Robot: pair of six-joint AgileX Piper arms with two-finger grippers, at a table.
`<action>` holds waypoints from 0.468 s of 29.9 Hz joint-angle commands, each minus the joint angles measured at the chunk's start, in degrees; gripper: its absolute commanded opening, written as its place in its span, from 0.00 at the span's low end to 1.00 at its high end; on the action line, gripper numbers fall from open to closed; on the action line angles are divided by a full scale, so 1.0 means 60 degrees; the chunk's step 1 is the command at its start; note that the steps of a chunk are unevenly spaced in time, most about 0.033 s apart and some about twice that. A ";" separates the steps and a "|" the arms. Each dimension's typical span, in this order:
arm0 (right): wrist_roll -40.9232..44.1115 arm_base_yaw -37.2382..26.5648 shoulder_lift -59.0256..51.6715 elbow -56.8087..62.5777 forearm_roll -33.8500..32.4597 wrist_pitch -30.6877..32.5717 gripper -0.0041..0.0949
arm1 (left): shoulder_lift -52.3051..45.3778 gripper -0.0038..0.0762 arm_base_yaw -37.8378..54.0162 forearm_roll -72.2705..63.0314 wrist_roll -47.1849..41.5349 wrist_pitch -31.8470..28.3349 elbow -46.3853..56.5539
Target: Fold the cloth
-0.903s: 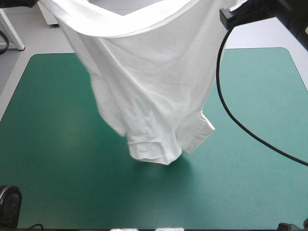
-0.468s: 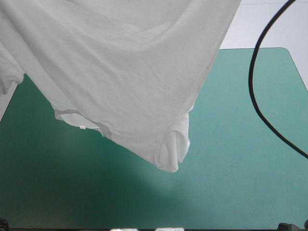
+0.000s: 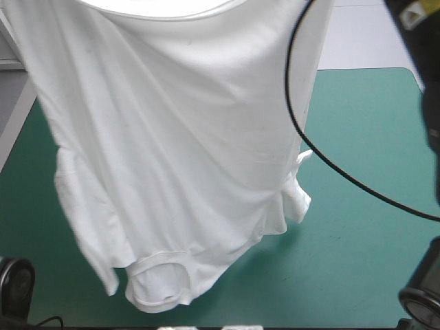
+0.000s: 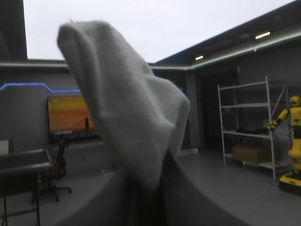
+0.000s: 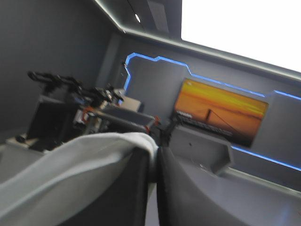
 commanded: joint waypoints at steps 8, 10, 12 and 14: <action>0.3041 -0.3377 0.1295 -0.0061 -0.0982 -0.4389 0.02 | 0.2312 0.04 0.0009 -0.1101 0.0285 -0.5166 -0.0022; 0.3370 -0.3721 0.1295 -0.0061 -0.0982 -0.4980 0.02 | 0.2437 0.04 0.0009 -0.1854 0.1090 -0.5862 -0.0022; 0.3502 -0.3850 0.1295 -0.0111 -0.0982 -0.5146 0.02 | 0.2498 0.04 0.0009 -0.2292 0.2102 -0.5927 -0.0031; 0.3565 -0.3850 0.1295 -0.0153 -0.0946 -0.5056 0.02 | 0.2517 0.04 0.0009 -0.2736 0.2780 -0.5859 -0.0031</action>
